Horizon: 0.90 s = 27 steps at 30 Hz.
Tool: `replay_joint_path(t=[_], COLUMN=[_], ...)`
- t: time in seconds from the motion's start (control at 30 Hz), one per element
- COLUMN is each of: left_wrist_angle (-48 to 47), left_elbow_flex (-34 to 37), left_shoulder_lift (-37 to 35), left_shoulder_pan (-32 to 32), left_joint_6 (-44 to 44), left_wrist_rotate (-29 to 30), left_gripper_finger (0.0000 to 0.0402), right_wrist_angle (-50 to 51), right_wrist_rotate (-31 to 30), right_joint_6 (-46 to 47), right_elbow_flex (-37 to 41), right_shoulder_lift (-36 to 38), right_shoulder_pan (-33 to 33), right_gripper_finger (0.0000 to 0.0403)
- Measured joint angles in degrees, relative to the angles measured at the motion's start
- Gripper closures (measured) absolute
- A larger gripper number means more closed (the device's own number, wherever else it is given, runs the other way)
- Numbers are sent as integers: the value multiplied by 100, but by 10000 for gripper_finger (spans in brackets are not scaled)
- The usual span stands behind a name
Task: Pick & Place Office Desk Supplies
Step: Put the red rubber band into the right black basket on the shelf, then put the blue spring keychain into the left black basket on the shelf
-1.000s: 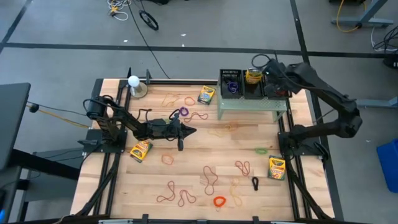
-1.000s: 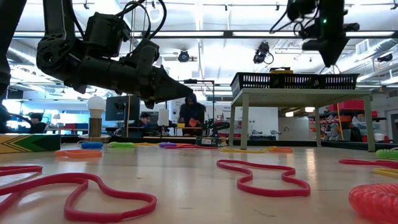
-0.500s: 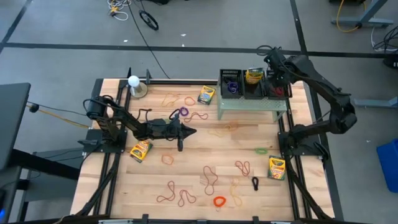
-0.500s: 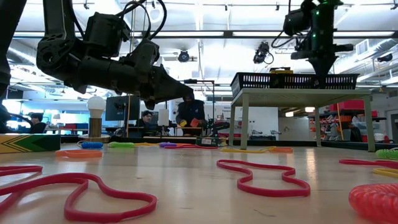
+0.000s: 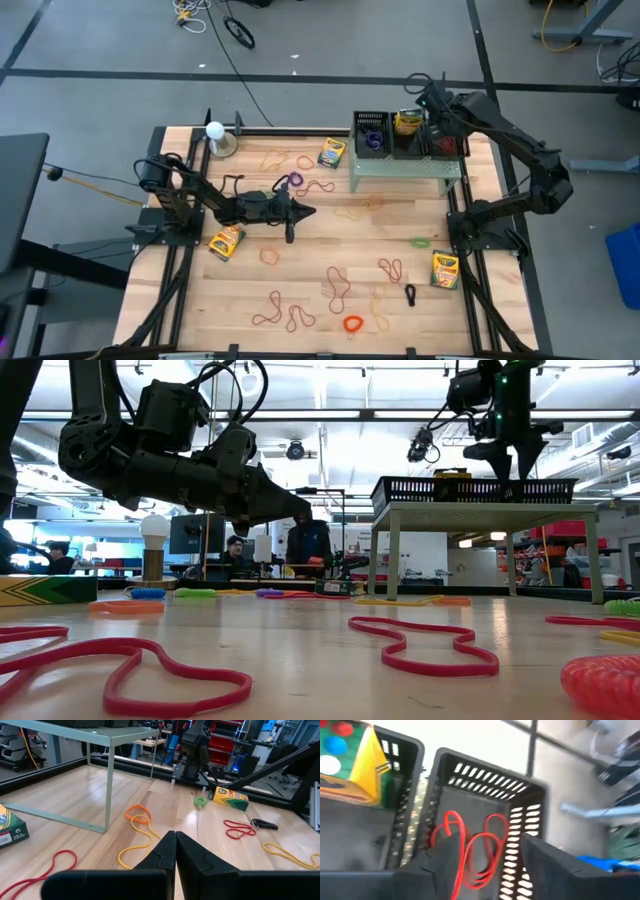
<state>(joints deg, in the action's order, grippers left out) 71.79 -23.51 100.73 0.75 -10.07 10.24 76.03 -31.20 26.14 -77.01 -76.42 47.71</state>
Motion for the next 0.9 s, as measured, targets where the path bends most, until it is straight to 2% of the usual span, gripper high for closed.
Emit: replay_joint_path(t=[0.17,0.27,0.37,0.63,0.77,0.9], left_wrist_angle=[-1,-2,-2,-7,-28,-28], left_elbow_flex=[0,0,0,0,0,0], left_shoulder_lift=[0,0,0,0,0,0], left_shoulder_pan=[0,0,0,2,2,2], left_joint_6=[-1,-2,-2,0,-82,-46], left_wrist_rotate=[-2,-2,-84,-304,-304,-304], left_gripper_finger=[388,388,388,388,388,388], right_wrist_angle=[175,159,108,-252,-245,-163], right_wrist_rotate=[877,988,849,-325,-625,-1075], right_joint_6=[510,589,733,887,591,469], right_elbow_flex=[-226,-560,-961,-1266,-1266,-1263], right_shoulder_lift=[-20,-9,-9,54,195,446], right_shoulder_pan=[340,408,397,127,-383,-1483], right_gripper_finger=[165,165,165,170,213,291])
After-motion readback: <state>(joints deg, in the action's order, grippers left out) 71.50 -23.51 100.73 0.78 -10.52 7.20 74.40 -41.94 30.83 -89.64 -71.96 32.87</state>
